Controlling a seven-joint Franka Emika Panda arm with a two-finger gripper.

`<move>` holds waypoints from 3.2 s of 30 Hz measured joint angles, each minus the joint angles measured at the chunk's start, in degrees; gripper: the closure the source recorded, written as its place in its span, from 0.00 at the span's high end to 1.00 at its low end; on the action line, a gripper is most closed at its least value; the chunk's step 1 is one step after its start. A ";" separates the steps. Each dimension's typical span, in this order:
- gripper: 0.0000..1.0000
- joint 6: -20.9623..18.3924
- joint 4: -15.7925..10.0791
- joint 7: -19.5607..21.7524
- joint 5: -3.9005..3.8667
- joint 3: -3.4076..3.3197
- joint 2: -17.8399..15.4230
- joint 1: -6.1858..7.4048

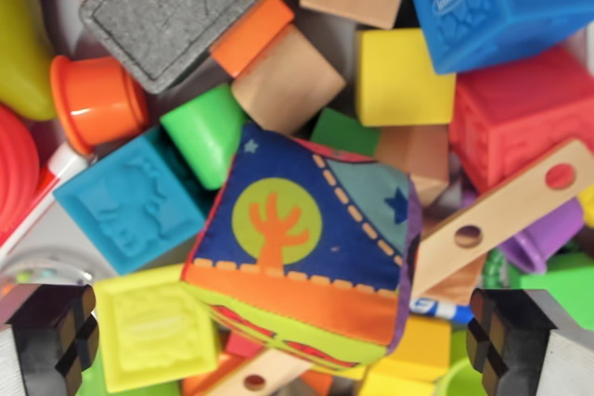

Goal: Pick an object from the bin

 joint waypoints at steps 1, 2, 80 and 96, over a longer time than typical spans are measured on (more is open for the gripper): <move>1.00 0.34 -0.14 1.22 0.05 0.00 0.27 0.19; 1.00 0.67 -0.29 2.35 0.10 0.00 0.51 0.36; 0.00 11.32 -1.31 8.93 0.79 0.06 10.49 1.32; 0.00 11.32 -1.30 8.93 0.79 0.02 10.49 1.32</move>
